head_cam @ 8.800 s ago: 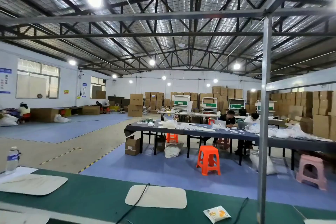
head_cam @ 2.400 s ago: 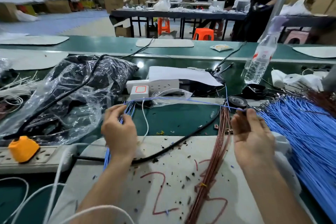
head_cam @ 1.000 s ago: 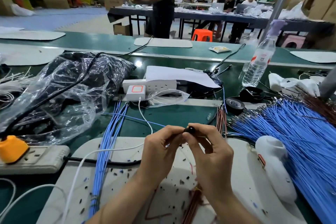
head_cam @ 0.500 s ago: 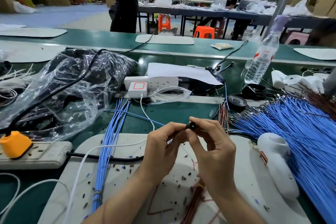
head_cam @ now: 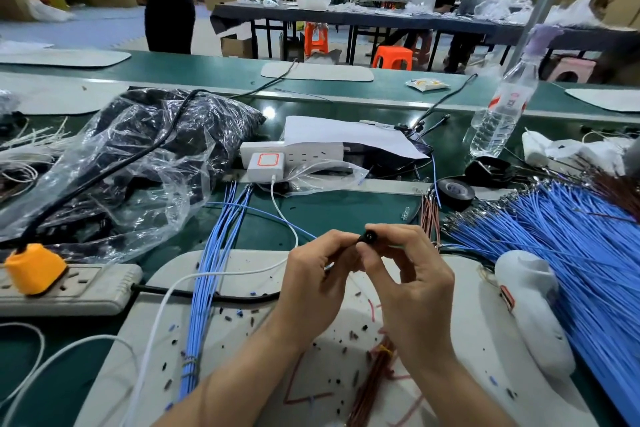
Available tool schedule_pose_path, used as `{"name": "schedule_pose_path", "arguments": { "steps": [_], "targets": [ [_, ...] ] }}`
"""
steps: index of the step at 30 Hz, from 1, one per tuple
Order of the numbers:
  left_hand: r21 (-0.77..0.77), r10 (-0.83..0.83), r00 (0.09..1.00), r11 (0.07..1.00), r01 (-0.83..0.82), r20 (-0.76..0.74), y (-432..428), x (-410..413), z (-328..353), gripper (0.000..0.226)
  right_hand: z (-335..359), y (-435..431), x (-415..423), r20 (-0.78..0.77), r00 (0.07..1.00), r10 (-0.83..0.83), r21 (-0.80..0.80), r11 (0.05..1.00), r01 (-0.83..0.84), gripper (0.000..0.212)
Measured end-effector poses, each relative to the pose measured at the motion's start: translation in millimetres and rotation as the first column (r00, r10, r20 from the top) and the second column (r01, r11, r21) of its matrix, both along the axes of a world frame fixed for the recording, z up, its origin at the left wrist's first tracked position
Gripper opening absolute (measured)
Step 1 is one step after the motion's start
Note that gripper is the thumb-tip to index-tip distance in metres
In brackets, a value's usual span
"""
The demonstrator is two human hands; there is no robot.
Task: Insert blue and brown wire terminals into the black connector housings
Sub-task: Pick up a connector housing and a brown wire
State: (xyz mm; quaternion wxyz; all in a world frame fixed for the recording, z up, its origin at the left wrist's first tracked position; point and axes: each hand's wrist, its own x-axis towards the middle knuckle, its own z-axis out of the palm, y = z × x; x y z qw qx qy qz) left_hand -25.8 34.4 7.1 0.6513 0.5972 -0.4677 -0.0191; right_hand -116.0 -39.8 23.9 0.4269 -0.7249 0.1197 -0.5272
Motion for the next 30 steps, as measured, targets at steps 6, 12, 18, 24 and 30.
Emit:
{"name": "schedule_pose_path", "arguments": {
  "steps": [6, 12, 18, 24, 30],
  "targets": [
    [0.005, 0.026, 1.0, 1.0, -0.026, -0.001, 0.0, -0.4, 1.9, 0.016, 2.8, 0.5, -1.4, 0.006, 0.999, 0.046, 0.09, 0.995, -0.047, 0.033],
    [0.0, 0.017, 0.999, 1.0, -0.017, -0.05, 0.5, -0.9, 1.4, 0.018, 2.0, 1.0, -2.0, 0.018, 0.999, 0.049, 0.108, 0.993, -0.051, 0.03],
    [-0.018, 0.003, 0.997, 1.0, -0.004, -0.08, 0.1, 0.4, -0.6, 0.015, 0.2, 1.3, -1.3, 0.035, 0.999, 0.03, 0.065, 0.997, -0.032, 0.03],
    [-0.033, -0.006, 0.994, 0.999, 0.003, -0.105, 0.0, 1.2, -3.4, 0.011, 0.8, 1.6, -2.4, 0.034, 0.999, 0.022, 0.015, 1.0, -0.022, 0.028],
    [-0.053, -0.021, 0.995, 0.998, 0.016, -0.094, -0.1, 0.2, -1.1, 0.012, 2.4, 2.1, -3.1, 0.024, 1.0, -0.002, -0.074, 0.997, 0.004, 0.021]
  ]
}}
